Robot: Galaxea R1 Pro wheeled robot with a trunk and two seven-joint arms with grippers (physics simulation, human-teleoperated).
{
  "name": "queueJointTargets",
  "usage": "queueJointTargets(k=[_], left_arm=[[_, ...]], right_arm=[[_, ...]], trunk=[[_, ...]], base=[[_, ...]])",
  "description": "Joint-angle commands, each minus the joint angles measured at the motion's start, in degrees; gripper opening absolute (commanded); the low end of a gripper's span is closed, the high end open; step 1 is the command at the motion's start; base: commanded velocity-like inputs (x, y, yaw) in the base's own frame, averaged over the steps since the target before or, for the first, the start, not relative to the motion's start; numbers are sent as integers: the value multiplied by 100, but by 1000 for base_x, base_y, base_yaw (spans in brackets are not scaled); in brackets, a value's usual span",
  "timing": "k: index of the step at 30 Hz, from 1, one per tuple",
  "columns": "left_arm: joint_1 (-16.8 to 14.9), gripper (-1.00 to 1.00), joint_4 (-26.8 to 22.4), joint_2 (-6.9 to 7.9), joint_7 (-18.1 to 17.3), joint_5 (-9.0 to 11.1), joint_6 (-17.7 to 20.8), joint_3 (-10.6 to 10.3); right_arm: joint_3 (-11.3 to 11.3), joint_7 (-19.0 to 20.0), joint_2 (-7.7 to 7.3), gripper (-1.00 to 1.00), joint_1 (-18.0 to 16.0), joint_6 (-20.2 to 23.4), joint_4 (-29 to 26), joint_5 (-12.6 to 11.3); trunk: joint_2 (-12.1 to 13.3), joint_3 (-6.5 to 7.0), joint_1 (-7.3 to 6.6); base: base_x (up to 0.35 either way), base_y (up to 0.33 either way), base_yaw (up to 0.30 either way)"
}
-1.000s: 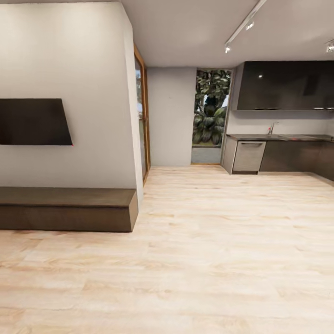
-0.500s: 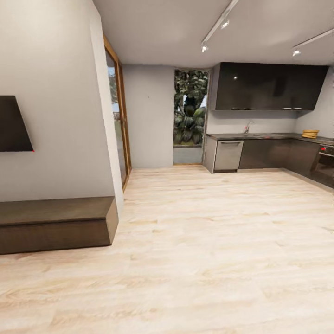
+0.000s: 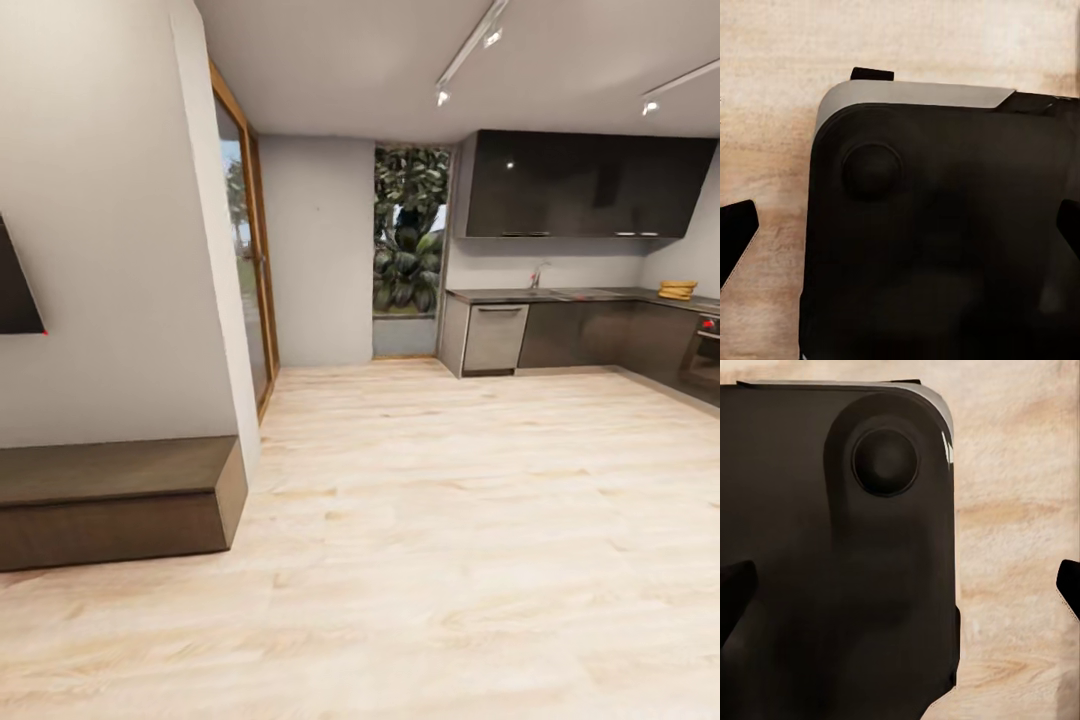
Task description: In the kitchen, take the popcorn bag from the countertop, put it into the microwave, and heat it until the popcorn is cooked so the cooked popcorn ends up inside the bag.
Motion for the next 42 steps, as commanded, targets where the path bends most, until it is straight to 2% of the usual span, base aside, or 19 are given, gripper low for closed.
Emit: queueJointTargets(k=[1,8,42], left_arm=[[1,100,-5,-1,-1,57,-11,3],[1,100,-7,-1,-1,57,-9,3],[1,100,-11,-1,-1,57,-11,-7]], right_arm=[[17,-1,1,100,0,-24,1,-45],[10,-1,1,100,0,-17,3,-51],[-1,-1,4,100,0,-15,9,-54]], trunk=[[-2,-4,4],[-2,-4,4],[-2,-4,4]], base=[[323,0,0],[323,0,-80],[323,0,-273]])
